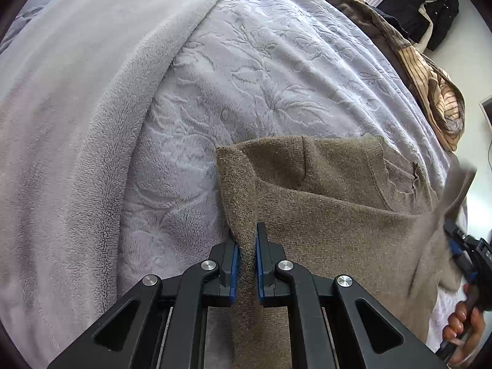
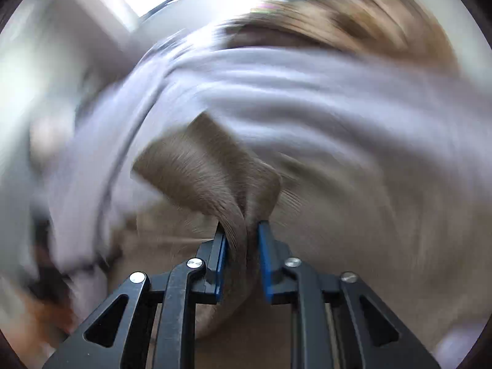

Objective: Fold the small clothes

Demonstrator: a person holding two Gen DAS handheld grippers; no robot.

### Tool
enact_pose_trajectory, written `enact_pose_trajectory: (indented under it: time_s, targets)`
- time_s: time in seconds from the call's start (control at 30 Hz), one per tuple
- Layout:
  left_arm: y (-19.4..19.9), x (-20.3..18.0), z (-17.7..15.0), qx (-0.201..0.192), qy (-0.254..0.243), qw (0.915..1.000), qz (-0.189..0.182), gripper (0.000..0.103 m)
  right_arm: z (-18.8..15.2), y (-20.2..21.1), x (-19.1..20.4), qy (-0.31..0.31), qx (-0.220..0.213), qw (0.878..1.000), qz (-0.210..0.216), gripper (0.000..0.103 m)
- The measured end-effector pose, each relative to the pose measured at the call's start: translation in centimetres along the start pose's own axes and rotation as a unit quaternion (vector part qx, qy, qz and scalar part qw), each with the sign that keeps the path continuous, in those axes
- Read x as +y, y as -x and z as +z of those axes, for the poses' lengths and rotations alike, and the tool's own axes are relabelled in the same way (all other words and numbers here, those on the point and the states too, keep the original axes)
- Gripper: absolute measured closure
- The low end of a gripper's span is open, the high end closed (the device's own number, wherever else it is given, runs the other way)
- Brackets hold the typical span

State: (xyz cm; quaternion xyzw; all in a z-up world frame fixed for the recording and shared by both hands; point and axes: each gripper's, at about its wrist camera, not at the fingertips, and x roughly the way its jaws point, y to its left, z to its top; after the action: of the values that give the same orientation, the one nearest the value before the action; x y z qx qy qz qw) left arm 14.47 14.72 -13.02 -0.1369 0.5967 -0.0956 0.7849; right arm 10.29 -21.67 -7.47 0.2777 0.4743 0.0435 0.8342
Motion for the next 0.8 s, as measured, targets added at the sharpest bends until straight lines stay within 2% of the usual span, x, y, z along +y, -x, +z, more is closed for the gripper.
enact_pose_trajectory:
  time_s: [0.03,0.07,0.1,0.17,0.23,0.3,0.37,0.43,0.47,0.5,0.57,0.6,0.73,0.8]
  targets:
    - [0.0,0.0,-0.1,0.001,-0.001,1.0,-0.002,0.092,-0.4,0.1,-2.5,-0.062,0.006,0.998,0.011,0.053]
    - [0.1,0.1,-0.1,0.002,-0.001,1.0,-0.005,0.092,-1.1,0.5,-5.4,-0.128,0.01,0.992,0.006,0.035]
    - [0.2,0.2,-0.1,0.003,0.0,1.0,-0.009,0.092,-2.1,1.2,-7.2,-0.17,0.009,0.985,0.001,0.034]
    - [0.4,0.5,-0.1,0.006,-0.003,0.9998,-0.02,0.092,-4.0,2.5,-8.5,-0.209,0.013,0.977,0.029,0.034]
    - [0.3,0.4,0.5,0.012,-0.01,0.9996,-0.024,0.092,-6.1,3.0,-7.2,-0.216,0.032,0.972,0.09,0.034]
    - [0.1,0.4,0.7,0.019,-0.018,0.9993,-0.026,0.092,-8.9,1.3,-3.3,-0.211,0.085,0.96,0.166,0.034]
    - [0.1,0.4,0.8,0.023,-0.022,0.9991,-0.028,0.092,-11.7,-1.8,1.3,-0.201,0.153,0.943,0.216,0.035]
    - [0.0,0.4,1.0,0.028,-0.027,0.9987,-0.034,0.092,-14.0,-5.4,5.5,-0.187,0.201,0.933,0.234,0.035]
    - [0.0,0.4,1.0,0.03,-0.029,0.9984,-0.038,0.092,-14.7,-7.1,7.2,-0.184,0.21,0.932,0.232,0.037]
    - [0.1,0.5,1.1,0.032,-0.032,0.9981,-0.041,0.092,-15.3,-8.6,8.5,-0.189,0.212,0.931,0.23,0.045]
    - [0.2,0.8,1.3,0.035,-0.037,0.9976,-0.046,0.092,-15.6,-10.5,9.8,-0.2,0.212,0.931,0.219,0.077]
    - [0.3,0.8,1.4,0.034,-0.041,0.9974,-0.048,0.092,-15.9,-11.1,10.4,-0.203,0.215,0.932,0.21,0.097]
    - [0.2,1.7,1.8,0.03,-0.052,0.9973,-0.043,0.092,-16.3,-12.2,14.1,-0.174,0.212,0.933,0.232,0.097]
    - [-0.3,2.5,1.7,0.036,-0.04,0.9976,-0.043,0.092,-17.2,-13.8,15.1,-0.154,0.237,0.934,0.219,0.096]
